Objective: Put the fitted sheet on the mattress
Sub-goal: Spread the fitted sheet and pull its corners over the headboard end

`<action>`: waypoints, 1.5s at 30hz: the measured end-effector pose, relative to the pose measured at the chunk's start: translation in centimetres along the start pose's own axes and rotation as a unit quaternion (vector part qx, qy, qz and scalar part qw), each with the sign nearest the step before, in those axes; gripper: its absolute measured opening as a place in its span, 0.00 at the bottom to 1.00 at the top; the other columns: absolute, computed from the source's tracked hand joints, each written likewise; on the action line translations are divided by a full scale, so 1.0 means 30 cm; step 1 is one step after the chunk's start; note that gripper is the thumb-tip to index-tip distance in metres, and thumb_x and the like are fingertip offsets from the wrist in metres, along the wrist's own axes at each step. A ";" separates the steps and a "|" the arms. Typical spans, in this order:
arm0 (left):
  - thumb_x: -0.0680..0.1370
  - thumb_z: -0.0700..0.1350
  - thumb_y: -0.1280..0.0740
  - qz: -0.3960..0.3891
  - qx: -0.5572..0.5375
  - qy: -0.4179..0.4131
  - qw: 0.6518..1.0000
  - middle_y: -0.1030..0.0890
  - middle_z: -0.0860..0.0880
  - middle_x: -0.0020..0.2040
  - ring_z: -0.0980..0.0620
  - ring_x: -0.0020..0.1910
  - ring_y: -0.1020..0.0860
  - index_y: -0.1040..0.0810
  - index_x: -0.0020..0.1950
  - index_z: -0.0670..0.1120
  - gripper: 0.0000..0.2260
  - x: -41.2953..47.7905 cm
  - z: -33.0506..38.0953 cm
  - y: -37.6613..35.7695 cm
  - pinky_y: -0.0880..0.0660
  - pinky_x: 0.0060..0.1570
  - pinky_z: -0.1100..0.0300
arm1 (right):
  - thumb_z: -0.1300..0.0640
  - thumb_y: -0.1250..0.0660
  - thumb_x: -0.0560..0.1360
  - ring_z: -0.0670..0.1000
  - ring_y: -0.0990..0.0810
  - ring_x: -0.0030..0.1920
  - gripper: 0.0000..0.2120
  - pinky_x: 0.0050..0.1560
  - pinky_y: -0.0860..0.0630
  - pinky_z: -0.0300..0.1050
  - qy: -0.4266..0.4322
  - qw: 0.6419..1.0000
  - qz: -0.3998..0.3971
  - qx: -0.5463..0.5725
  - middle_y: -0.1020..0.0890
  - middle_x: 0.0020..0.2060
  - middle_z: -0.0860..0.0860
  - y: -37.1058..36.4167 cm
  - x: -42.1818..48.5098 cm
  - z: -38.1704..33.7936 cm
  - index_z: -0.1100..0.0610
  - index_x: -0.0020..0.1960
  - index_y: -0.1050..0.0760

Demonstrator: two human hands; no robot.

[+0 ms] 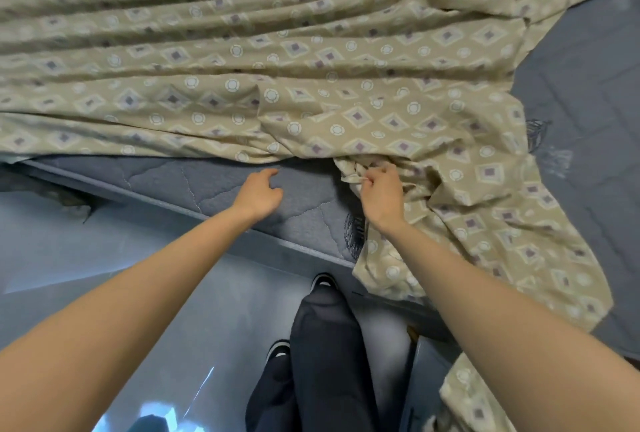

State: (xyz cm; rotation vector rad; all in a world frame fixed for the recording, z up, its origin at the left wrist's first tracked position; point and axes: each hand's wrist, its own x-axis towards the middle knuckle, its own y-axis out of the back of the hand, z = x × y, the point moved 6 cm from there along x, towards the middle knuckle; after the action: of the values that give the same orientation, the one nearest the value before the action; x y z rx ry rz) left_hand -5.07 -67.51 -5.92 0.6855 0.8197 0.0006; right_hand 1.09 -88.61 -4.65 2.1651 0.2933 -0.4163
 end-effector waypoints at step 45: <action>0.77 0.46 0.34 -0.095 0.319 -0.041 0.942 0.24 0.43 0.64 0.45 0.59 0.25 0.28 0.66 0.43 0.19 -1.117 -0.106 -0.260 0.28 0.54 0.56 | 0.52 0.37 0.73 0.57 0.24 0.57 0.16 0.48 0.29 0.47 0.094 0.938 -0.224 -0.249 0.24 0.57 0.55 0.390 -1.175 0.204 0.55 0.60 0.29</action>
State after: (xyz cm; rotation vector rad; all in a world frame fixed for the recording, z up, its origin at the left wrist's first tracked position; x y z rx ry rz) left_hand -32.47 -80.43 10.70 1.2039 0.8030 -0.4859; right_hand -28.17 -102.40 14.58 1.6286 0.9083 -0.3392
